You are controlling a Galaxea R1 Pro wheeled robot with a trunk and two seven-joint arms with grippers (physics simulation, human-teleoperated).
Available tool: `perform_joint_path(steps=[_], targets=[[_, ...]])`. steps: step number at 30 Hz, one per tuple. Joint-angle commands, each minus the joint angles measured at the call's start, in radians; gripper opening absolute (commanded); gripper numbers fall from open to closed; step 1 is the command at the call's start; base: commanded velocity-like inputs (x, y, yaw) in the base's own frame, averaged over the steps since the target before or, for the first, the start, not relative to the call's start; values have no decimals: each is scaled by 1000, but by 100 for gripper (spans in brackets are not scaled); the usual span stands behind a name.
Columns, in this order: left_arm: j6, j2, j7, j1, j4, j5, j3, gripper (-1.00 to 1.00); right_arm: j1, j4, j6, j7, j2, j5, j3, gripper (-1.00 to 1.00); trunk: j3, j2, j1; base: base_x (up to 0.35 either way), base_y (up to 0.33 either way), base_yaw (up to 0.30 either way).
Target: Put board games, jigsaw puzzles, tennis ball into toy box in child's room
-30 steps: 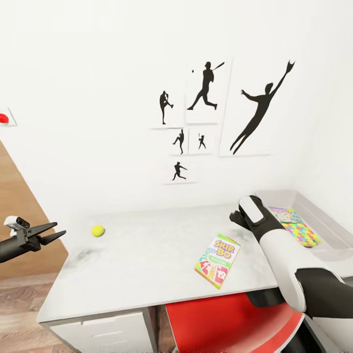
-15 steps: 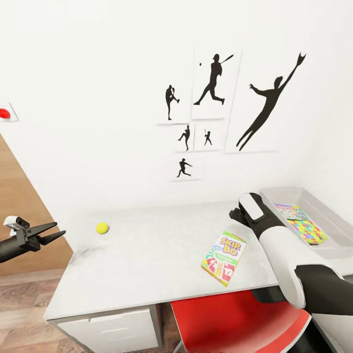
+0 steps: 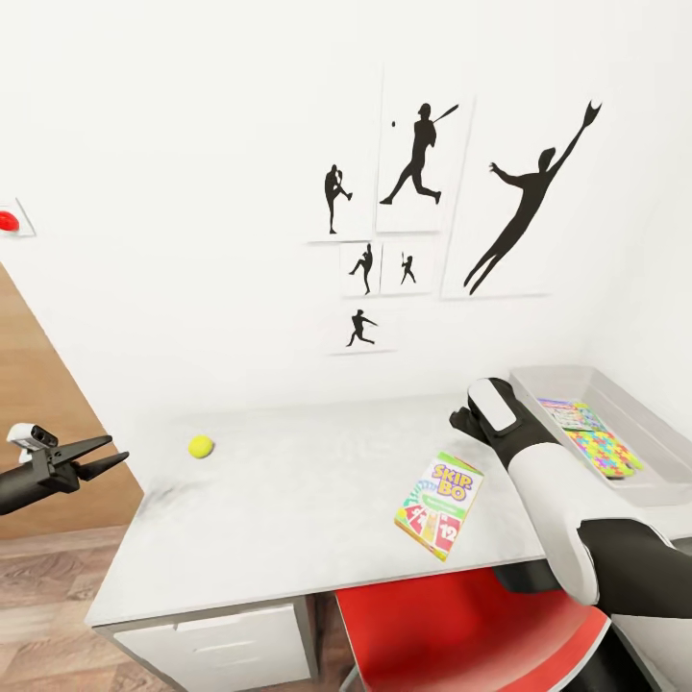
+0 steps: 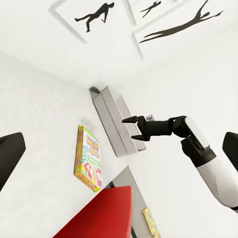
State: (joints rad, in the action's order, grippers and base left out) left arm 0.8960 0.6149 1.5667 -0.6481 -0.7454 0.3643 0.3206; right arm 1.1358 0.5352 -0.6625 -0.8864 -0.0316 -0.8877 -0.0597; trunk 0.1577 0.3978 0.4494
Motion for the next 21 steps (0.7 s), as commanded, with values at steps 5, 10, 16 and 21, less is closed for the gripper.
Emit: perform_joint_path(steps=[5, 10, 16, 21], targets=[[11, 0, 4, -1, 0, -1, 0, 100, 1, 1, -4, -6, -2, -7, -6, 100, 2, 2, 1, 0, 30, 0], [11, 0, 4, -1, 0, -1, 0, 100, 1, 1, -2, -6, -2, -7, -6, 100, 2, 2, 1, 0, 190, 0], [11, 0, 4, -1, 0, -1, 0, 100, 1, 1, -2, -6, -2, -7, -6, 100, 3, 2, 1, 1, 269, -17], [10, 0, 4, -1, 0, -1, 0, 100, 1, 0, -2, -6, -2, -7, -6, 100, 5, 2, 1, 66, 250, -107]])
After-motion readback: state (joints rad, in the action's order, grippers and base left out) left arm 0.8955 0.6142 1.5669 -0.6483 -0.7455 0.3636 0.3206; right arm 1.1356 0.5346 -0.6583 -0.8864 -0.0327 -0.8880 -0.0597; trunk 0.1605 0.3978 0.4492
